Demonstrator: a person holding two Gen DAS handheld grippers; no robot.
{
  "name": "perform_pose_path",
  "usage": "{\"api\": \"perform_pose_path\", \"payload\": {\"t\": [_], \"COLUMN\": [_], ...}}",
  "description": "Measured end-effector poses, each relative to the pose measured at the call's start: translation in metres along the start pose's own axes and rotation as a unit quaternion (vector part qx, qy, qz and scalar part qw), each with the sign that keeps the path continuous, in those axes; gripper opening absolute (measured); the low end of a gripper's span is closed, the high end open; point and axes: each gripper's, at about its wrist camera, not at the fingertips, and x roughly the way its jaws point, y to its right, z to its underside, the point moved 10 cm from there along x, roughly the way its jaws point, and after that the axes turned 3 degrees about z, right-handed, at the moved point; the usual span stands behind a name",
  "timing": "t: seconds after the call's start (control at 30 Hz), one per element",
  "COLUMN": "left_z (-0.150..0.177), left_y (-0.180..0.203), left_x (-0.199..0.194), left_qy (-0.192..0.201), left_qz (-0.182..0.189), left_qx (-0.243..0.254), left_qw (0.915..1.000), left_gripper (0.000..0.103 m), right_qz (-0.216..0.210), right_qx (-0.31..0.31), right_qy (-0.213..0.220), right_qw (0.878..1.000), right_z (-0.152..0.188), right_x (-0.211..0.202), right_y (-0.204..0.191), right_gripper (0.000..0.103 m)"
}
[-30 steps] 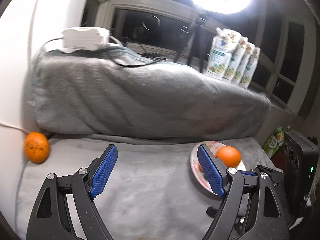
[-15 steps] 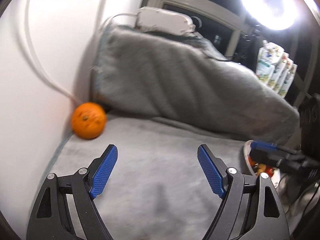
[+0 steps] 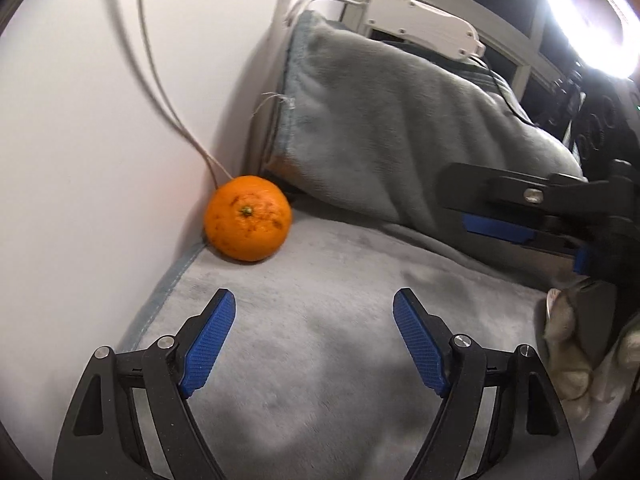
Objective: Organize fruits
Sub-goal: 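Close the right tool on the loose tangerine by the wall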
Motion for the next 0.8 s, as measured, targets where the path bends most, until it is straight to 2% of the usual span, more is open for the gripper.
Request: {"api": "perform_pose_path", "payload": {"t": [0.17,0.3,0.37,0.6,0.8], "left_z": [-0.005,-0.010,-0.012,-0.018,-0.019], "left_y": [-0.015,-0.019,-0.021,-0.034,-0.043], "left_x": [0.008,0.017,0.022,0.033,0.043], "left_qy": [0.000,-0.004,-0.006,-0.001,-0.010], "left_qz": [-0.013,-0.020,-0.023,-0.034,-0.031], "left_qx": [-0.011,-0.007,-0.007,-0.022,-0.033], "left_qw": [0.9999,0.9998,0.9997,0.9992,0.9989], "left_gripper": [0.080,0.078,0.073,0.073,0.073], "right_qz": [0.001,-0.008,-0.011,-0.023,-0.030], "right_qx": [-0.018,-0.006,-0.003,0.022,0.031], "right_qy": [-0.016,-0.026,-0.029,-0.036,-0.042], "right_qw": [1.000,1.000,1.000,0.999,0.998], "right_z": [-0.008,-0.013,-0.015,-0.022,-0.024], "right_x": [0.038,0.062,0.071,0.096,0.111], "right_y": [-0.007,-0.006,-0.008,-0.006,-0.006], "right_gripper": [0.096,0.093,0.092,0.084,0.083]}}
